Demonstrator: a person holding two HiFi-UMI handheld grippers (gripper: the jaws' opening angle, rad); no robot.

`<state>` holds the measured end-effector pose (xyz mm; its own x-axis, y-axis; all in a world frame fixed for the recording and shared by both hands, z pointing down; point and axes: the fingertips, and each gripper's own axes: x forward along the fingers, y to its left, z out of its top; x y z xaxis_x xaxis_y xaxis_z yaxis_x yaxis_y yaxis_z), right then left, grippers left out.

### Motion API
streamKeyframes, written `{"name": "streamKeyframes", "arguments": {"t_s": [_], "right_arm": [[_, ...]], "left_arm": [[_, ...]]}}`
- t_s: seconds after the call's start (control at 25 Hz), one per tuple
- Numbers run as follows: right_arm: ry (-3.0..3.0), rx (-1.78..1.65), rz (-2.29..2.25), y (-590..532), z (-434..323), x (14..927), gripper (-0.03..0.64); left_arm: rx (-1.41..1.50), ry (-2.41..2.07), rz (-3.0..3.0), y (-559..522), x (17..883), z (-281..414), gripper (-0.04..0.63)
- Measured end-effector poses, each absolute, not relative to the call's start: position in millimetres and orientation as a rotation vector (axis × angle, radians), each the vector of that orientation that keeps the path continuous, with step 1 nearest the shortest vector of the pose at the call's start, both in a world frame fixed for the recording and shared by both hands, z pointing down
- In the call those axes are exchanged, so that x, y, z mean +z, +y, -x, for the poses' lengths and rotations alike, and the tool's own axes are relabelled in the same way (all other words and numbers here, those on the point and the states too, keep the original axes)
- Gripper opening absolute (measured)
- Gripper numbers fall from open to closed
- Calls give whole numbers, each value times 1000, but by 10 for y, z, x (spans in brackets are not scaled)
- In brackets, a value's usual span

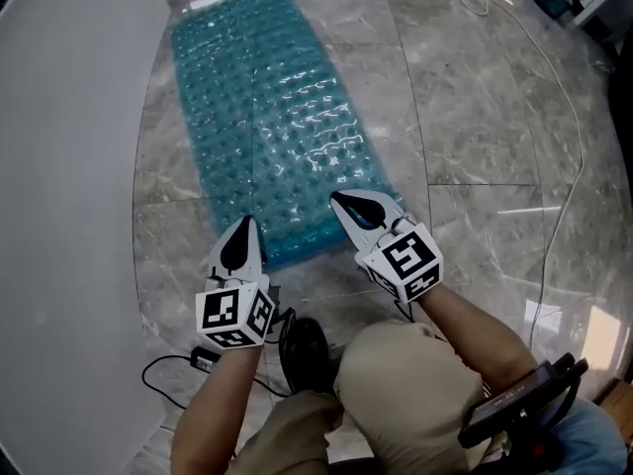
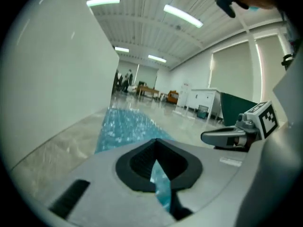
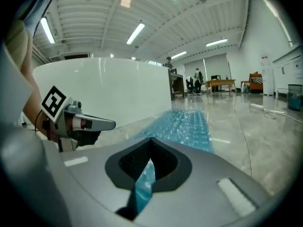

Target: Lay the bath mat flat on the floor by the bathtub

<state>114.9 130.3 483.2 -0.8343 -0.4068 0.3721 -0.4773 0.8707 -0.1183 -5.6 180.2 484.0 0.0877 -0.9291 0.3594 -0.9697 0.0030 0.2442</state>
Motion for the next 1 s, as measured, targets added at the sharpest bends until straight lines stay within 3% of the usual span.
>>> {"name": "streamKeyframes", "arguments": {"t_s": [0.36, 1.0], "right_arm": [[-3010, -34, -678, 949, -610, 3189, 8], [-3107, -186, -792, 1112, -665, 2708, 6]], "left_arm": [[-215, -2121, -2267, 1075, 3149, -131, 17], [-261, -2150, -2337, 1128, 2909, -333, 15]]}}
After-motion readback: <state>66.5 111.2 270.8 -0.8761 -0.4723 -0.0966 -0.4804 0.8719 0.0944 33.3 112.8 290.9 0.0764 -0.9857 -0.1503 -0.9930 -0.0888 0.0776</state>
